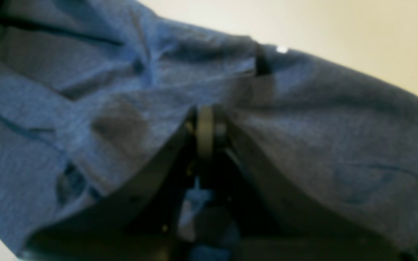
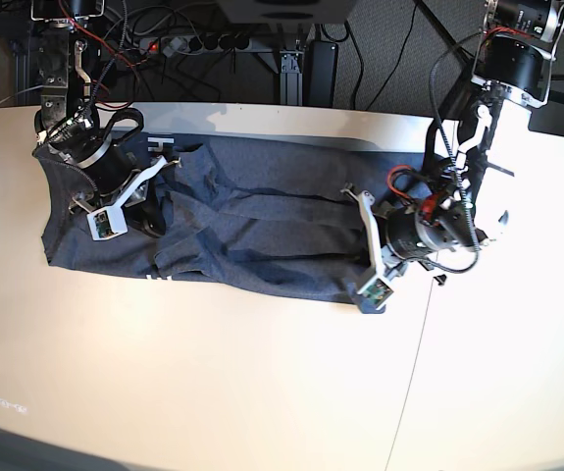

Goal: Fold the T-shirt properly
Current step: 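Lift the hem end with the left gripper and fold it toward the right gripper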

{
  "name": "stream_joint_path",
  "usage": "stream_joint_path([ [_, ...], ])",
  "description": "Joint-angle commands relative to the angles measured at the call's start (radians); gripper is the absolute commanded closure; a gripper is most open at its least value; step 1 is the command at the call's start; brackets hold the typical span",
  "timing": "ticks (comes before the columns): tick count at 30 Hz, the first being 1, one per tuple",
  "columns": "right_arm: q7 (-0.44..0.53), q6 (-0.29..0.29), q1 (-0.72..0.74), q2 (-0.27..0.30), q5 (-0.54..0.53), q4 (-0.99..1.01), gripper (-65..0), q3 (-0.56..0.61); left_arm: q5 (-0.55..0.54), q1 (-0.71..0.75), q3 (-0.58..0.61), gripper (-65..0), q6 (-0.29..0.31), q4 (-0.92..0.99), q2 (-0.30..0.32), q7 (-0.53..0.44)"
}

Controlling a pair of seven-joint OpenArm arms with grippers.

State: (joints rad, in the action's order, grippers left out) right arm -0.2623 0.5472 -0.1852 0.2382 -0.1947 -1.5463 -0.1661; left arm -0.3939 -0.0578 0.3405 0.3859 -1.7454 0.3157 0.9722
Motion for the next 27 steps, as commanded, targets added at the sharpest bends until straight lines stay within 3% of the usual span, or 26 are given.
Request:
stream_joint_path([
  [1, 0.026, 0.025, 0.010, 0.011, -0.015, -0.015, 0.0, -0.006, 0.037, -0.018, 0.026, 0.0, -0.042, -0.023, -0.008, -0.022],
  [6, 0.026, 0.025, 0.011, 0.011, -0.016, -0.015, 0.0, -0.006, 0.261, -0.031, 0.172, 0.0, -0.184, -0.065, -0.077, -0.021],
  [16, 0.026, 0.025, 0.011, 0.021, -0.034, -0.015, 0.0, -0.006, 0.646, -0.031, 0.426, 0.0, -0.321, -0.071, -0.259, 0.015],
  [19, 0.026, 0.025, 0.010, 0.038, -0.054, -0.015, 0.0, -0.006, 0.679, -0.031, 0.447, 0.0, -0.346, -0.053, -0.294, 0.008],
  [27, 0.026, 0.025, 0.011, 0.100, -0.083, -0.015, 0.0, -0.006, 0.723, -0.031, 0.447, 0.0, -0.345, 0.103, -0.378, -0.051],
])
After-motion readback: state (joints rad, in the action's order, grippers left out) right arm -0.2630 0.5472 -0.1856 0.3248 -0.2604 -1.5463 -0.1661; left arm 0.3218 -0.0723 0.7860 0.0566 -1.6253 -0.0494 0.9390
